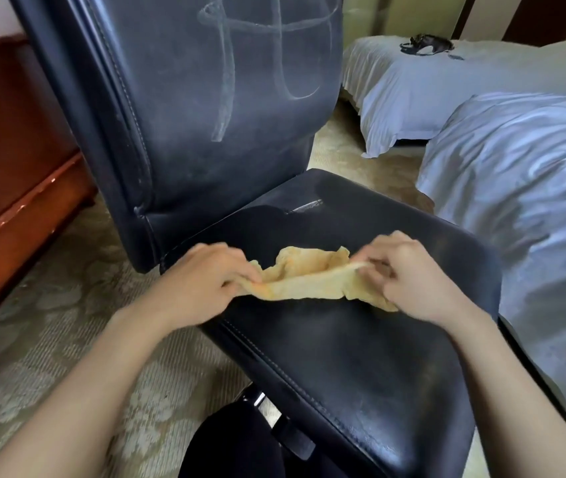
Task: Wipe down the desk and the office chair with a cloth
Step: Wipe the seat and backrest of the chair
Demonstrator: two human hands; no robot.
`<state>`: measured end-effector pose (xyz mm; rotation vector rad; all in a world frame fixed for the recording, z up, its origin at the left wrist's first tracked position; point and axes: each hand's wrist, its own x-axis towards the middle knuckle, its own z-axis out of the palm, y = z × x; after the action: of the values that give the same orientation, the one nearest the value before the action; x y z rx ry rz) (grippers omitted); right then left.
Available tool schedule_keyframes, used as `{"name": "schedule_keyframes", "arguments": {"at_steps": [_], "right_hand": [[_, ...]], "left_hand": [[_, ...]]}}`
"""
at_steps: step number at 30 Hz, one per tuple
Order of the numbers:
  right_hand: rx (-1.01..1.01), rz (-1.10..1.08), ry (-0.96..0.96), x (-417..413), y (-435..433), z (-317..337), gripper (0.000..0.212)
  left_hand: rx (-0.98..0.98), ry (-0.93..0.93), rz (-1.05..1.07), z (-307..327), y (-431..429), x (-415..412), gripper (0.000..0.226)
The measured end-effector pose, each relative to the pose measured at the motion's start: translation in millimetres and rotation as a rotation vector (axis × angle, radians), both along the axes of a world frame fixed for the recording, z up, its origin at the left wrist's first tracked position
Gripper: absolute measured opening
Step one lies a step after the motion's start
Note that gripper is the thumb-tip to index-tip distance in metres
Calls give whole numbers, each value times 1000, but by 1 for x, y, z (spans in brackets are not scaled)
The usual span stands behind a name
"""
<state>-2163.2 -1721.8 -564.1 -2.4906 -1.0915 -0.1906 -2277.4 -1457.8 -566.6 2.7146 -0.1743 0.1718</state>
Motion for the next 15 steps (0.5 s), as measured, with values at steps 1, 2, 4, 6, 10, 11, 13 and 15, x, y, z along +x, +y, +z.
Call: {"name": "schedule_keyframes", "arguments": {"at_steps": [1, 2, 4, 6, 10, 11, 13, 15], "right_hand": [[-34, -90, -45, 8, 8, 1, 23], [-72, -182, -97, 13, 16, 0, 28], [-87, -293, -142, 18, 26, -5, 38], [-27, -263, -156, 9, 32, -13, 39], [-242, -112, -164, -10, 28, -38, 42], [-315, -99, -143, -11, 27, -43, 45], [-370, -114, -95, -11, 23, -51, 44], [-343, -190, -88, -13, 19, -56, 35]], "left_hand": [[14, -40, 35, 9, -2, 9, 34], [33, -97, 77, 16, -5, 20, 37], [68, -215, 177, 23, -16, 44, 39], [116, -235, 241, 18, -29, 62, 42], [127, -146, 261, -14, -32, 65, 46], [107, -143, 261, -20, -30, 61, 45], [85, -113, 256, -30, -27, 52, 46], [99, -31, 219, -38, -27, 44, 52]]}}
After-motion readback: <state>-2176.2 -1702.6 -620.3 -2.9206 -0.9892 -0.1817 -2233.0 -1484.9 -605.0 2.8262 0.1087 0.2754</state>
